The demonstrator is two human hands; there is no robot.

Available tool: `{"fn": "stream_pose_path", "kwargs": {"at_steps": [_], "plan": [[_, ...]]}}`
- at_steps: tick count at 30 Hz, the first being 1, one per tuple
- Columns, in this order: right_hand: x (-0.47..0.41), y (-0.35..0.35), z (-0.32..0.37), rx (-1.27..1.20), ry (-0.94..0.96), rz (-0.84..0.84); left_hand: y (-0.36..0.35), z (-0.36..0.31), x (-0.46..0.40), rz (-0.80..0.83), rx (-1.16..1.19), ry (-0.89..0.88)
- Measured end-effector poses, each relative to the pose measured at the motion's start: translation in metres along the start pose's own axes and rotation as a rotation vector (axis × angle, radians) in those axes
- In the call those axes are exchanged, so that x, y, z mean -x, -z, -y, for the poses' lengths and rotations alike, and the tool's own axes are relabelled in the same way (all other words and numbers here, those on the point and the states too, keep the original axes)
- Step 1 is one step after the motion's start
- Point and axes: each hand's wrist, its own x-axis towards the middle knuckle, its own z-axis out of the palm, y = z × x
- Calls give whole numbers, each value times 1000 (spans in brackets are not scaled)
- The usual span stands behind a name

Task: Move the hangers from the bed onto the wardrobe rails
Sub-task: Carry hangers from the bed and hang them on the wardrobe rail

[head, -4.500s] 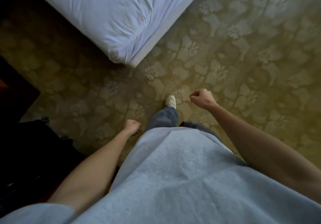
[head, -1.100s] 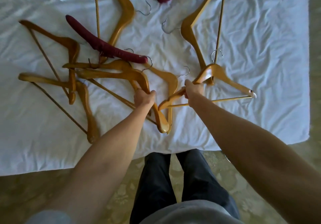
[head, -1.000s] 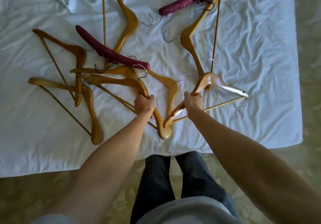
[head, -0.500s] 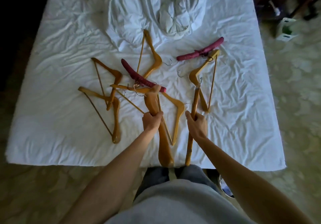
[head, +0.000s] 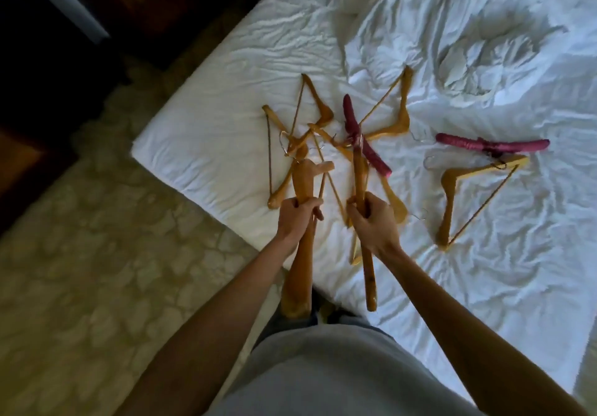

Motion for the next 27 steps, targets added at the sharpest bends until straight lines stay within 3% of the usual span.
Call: {"fn": "stream_pose_path", "kwargs": {"at_steps": [6, 14, 27], "plan": [[6, -84, 62, 43, 153, 312, 94, 31, 28, -210, 197, 19], [38, -251, 152, 111, 287, 623, 263, 85, 51, -486, 452, 64], [89, -508, 319, 108, 309, 907, 551, 150, 35, -655, 565, -1]]}}
